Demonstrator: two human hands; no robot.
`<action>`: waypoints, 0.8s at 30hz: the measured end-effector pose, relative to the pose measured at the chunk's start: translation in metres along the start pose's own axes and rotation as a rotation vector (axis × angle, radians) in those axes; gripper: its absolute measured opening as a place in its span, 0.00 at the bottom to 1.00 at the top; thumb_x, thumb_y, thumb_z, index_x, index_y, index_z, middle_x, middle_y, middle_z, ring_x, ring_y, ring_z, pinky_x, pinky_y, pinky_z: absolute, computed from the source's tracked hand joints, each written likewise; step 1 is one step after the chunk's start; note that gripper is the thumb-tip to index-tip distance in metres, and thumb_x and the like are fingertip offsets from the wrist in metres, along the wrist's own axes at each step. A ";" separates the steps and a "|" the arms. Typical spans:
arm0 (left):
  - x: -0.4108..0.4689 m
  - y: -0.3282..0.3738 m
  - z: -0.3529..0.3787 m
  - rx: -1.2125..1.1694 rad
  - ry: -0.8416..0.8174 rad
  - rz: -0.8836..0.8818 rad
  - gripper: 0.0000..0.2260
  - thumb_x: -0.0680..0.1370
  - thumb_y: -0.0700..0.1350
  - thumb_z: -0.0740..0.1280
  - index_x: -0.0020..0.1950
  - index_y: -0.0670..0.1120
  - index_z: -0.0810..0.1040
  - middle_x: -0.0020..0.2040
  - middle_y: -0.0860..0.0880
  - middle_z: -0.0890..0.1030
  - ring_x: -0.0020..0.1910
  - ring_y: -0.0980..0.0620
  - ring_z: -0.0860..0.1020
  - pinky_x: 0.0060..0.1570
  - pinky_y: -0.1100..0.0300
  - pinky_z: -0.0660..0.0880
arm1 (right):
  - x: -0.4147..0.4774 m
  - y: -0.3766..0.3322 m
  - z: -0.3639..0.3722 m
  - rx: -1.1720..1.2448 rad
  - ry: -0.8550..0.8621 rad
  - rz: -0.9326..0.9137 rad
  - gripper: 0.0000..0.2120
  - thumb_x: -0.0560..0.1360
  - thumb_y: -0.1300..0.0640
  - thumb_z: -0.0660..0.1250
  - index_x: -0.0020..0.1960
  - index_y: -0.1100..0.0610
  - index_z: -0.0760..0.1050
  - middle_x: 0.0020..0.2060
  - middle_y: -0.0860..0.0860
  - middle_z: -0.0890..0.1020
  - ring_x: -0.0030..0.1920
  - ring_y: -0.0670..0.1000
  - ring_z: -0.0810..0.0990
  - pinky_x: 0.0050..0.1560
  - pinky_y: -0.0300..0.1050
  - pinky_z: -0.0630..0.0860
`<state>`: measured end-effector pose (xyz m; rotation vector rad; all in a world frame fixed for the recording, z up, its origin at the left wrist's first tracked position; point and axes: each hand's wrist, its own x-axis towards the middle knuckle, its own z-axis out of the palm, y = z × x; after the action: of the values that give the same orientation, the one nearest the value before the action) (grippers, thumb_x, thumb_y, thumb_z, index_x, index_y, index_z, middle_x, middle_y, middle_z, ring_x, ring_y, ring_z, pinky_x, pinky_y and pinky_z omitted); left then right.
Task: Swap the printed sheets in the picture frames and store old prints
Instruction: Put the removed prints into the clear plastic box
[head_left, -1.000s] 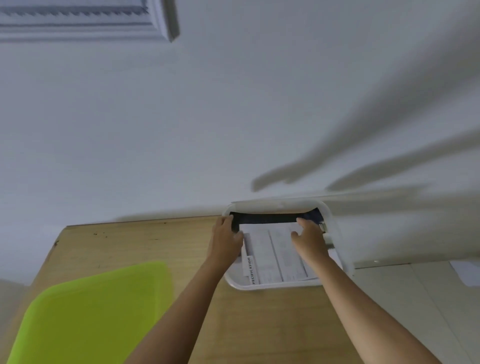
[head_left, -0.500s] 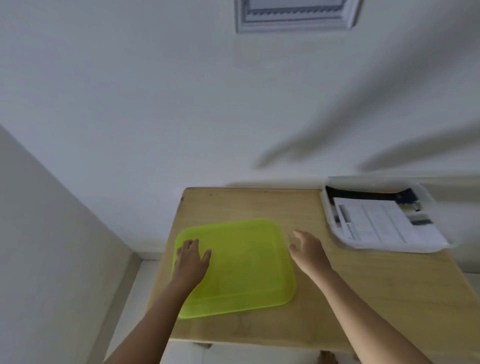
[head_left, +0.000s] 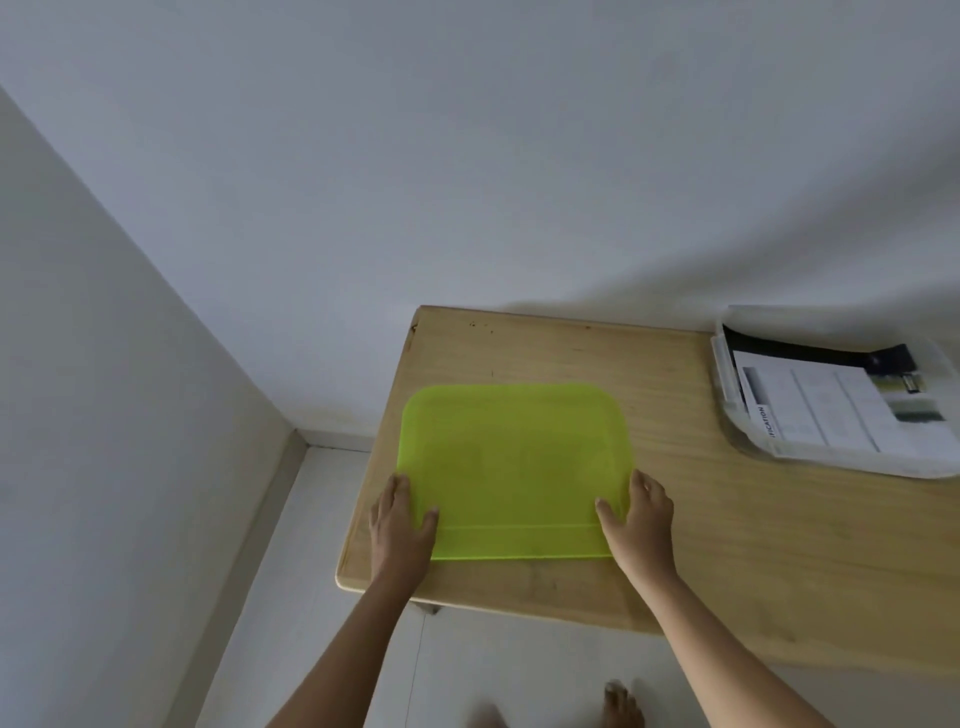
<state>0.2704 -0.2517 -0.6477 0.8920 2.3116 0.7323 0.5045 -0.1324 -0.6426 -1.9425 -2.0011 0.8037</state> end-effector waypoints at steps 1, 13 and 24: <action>0.001 -0.002 -0.001 -0.020 0.011 -0.001 0.29 0.78 0.46 0.64 0.75 0.44 0.57 0.76 0.47 0.56 0.74 0.44 0.54 0.73 0.48 0.52 | 0.001 0.000 0.000 0.019 0.003 0.005 0.28 0.74 0.56 0.67 0.69 0.68 0.62 0.68 0.62 0.66 0.67 0.61 0.63 0.67 0.49 0.61; -0.007 0.043 -0.009 -0.269 0.115 0.039 0.26 0.77 0.41 0.65 0.73 0.43 0.61 0.75 0.49 0.60 0.72 0.47 0.62 0.68 0.51 0.61 | 0.008 -0.013 -0.041 0.310 0.187 -0.059 0.28 0.72 0.60 0.69 0.69 0.64 0.64 0.68 0.57 0.66 0.67 0.57 0.62 0.64 0.46 0.63; -0.018 0.238 0.125 -0.304 0.044 0.219 0.25 0.76 0.38 0.65 0.73 0.40 0.62 0.75 0.46 0.60 0.72 0.48 0.62 0.66 0.60 0.59 | 0.101 0.113 -0.210 0.325 0.356 -0.009 0.27 0.74 0.59 0.67 0.70 0.63 0.63 0.70 0.56 0.64 0.69 0.57 0.59 0.66 0.50 0.62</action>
<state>0.4637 -0.0789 -0.5753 1.0018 2.0826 1.1710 0.7021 0.0076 -0.5515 -1.7439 -1.5640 0.6743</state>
